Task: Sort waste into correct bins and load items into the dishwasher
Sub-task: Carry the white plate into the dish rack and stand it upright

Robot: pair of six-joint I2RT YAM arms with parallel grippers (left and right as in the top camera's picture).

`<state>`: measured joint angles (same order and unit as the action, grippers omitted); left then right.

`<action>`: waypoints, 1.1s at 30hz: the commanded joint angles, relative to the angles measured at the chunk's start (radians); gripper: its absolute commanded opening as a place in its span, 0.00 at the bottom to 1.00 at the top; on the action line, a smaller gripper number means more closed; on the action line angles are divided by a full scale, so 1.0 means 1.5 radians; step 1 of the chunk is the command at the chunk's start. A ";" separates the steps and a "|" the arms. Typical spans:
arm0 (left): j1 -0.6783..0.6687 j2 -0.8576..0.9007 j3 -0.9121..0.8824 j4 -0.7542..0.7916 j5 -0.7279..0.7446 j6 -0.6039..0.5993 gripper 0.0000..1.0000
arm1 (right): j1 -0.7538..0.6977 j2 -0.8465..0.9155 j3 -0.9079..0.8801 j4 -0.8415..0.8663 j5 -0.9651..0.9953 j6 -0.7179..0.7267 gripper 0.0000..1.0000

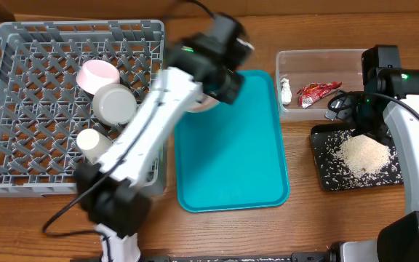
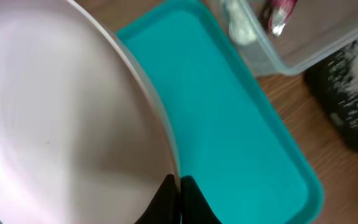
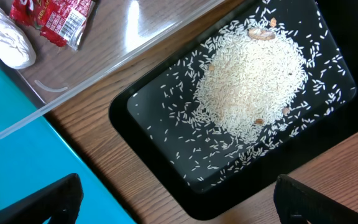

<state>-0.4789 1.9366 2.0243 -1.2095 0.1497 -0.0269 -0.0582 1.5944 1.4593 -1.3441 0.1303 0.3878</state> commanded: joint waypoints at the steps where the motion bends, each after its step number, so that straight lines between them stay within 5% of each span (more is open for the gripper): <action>1: 0.070 -0.023 0.008 -0.011 0.146 0.022 0.04 | -0.003 -0.014 0.019 0.004 0.000 -0.002 1.00; 5: 0.170 -0.018 0.004 -0.019 0.338 0.069 0.04 | -0.003 -0.014 0.019 0.004 0.000 -0.002 1.00; 13: 0.308 -0.003 0.003 -0.035 0.509 0.094 0.04 | -0.003 -0.014 0.019 0.004 0.000 -0.002 1.00; 25: 0.387 0.070 0.001 -0.073 0.538 0.138 0.04 | -0.003 -0.014 0.019 0.002 0.000 -0.002 1.00; 32: 0.418 0.119 0.000 -0.098 0.441 0.142 0.04 | -0.003 -0.014 0.019 0.002 0.000 -0.001 1.00; 33: 0.418 0.122 0.000 -0.102 0.430 0.142 0.13 | -0.003 -0.014 0.019 0.002 0.000 -0.001 1.00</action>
<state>0.1322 2.0903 2.0232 -1.3479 0.8730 0.1581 -0.0582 1.5944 1.4593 -1.3464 0.1303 0.3882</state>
